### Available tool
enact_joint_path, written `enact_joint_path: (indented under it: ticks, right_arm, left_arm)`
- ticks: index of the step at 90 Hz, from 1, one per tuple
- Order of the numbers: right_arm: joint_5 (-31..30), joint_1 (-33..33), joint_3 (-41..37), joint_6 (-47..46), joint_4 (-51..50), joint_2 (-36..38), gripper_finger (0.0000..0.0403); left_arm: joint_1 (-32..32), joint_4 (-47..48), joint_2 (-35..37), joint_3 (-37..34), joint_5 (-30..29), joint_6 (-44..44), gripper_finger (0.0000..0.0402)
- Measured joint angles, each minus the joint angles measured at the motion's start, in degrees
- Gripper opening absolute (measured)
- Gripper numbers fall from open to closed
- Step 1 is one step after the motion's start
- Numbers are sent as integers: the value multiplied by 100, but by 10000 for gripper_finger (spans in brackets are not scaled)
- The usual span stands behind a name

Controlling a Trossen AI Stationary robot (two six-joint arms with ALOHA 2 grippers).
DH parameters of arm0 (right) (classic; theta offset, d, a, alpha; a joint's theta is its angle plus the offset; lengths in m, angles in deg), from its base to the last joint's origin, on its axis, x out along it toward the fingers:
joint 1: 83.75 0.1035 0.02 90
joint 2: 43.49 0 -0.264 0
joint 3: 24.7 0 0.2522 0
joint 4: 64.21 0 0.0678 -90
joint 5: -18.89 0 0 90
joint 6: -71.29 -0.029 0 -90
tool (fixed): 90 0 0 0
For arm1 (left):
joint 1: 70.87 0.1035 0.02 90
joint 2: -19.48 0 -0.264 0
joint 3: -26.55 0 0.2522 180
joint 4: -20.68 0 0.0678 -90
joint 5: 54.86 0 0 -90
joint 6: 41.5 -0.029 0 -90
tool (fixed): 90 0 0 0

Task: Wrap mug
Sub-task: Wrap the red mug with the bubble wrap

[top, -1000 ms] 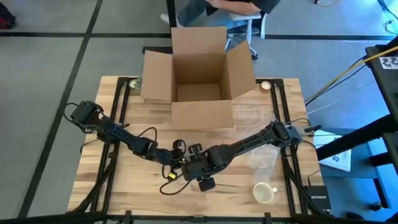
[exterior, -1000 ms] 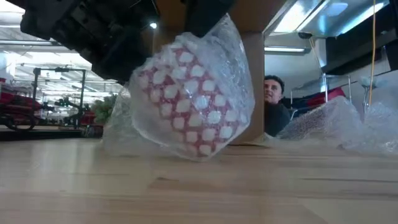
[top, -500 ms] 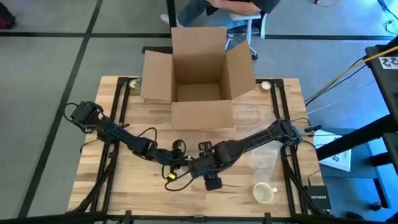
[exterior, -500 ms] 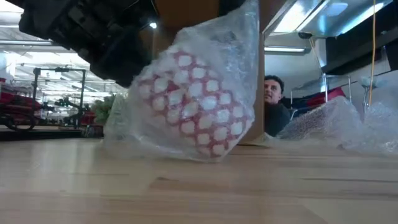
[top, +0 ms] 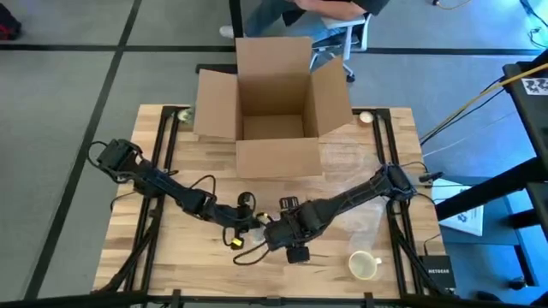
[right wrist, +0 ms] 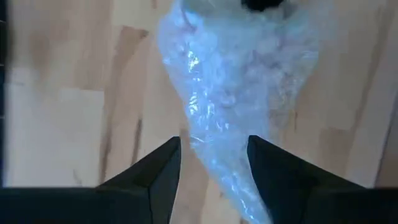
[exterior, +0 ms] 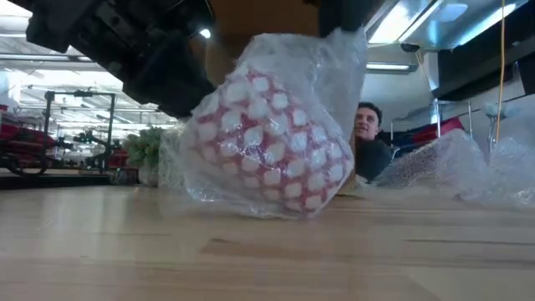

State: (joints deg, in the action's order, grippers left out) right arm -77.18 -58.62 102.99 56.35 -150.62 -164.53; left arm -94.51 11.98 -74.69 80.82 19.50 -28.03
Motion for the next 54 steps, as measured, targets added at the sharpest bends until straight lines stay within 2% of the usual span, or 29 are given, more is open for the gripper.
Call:
enact_joint_path:
  ticks: [25, 54]
  right_arm:
    - [9, 0, 406, 99, 133, -6, 172]
    - [-158, -2, 1472, 316, -168, -3, 172]
  left_arm:
    - [7, -94, 2, 7, 3, 11, 0]
    - [7, -59, 7, 9, 4, 24, 0]
